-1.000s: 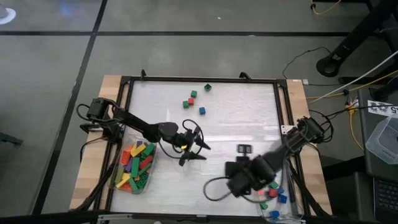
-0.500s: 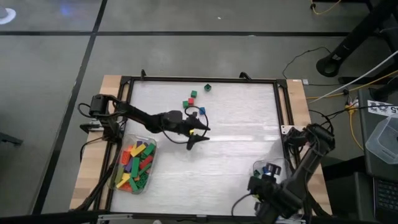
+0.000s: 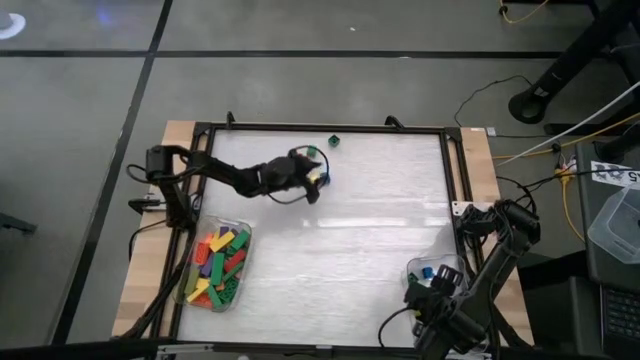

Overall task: Sort blocks by size
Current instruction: Put the small green wooden block into the right transparent bin

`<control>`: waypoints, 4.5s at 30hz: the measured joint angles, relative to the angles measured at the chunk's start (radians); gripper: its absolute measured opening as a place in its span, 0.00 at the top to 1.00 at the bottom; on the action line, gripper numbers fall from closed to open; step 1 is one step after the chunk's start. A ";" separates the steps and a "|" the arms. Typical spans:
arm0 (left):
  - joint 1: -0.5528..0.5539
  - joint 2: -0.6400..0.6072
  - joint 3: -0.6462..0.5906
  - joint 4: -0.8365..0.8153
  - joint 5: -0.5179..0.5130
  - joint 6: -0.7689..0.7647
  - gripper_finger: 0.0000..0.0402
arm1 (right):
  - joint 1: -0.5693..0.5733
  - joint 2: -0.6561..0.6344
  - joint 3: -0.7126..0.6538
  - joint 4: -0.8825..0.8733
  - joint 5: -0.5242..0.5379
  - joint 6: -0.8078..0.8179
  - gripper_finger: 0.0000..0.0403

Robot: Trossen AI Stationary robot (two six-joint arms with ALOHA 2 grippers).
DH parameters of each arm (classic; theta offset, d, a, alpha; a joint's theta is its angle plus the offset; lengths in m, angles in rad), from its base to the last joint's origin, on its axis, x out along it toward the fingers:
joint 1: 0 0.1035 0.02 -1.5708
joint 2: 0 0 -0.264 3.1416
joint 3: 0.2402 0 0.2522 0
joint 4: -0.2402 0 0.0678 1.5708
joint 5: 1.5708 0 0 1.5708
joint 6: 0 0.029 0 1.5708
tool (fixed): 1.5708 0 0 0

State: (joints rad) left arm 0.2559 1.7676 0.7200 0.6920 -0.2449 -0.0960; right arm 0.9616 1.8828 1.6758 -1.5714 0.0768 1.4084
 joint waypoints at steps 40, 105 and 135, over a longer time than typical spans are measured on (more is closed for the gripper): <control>0.137 0.001 -0.001 -0.295 -0.011 0.130 0.44 | 0.000 0.000 -0.001 0.001 0.072 -0.004 0.38; -0.284 -0.137 0.000 -0.011 0.717 -0.316 0.70 | -0.416 0.000 -0.001 0.505 0.588 -1.155 0.38; -0.399 -0.136 0.000 0.117 0.742 -0.350 0.70 | -0.522 0.002 -0.001 0.938 0.282 -1.549 0.38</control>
State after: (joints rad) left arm -0.1429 1.6314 0.7200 0.8094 0.4972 -0.4461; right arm 0.4397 1.8843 1.6745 -0.6334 0.3584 -0.1406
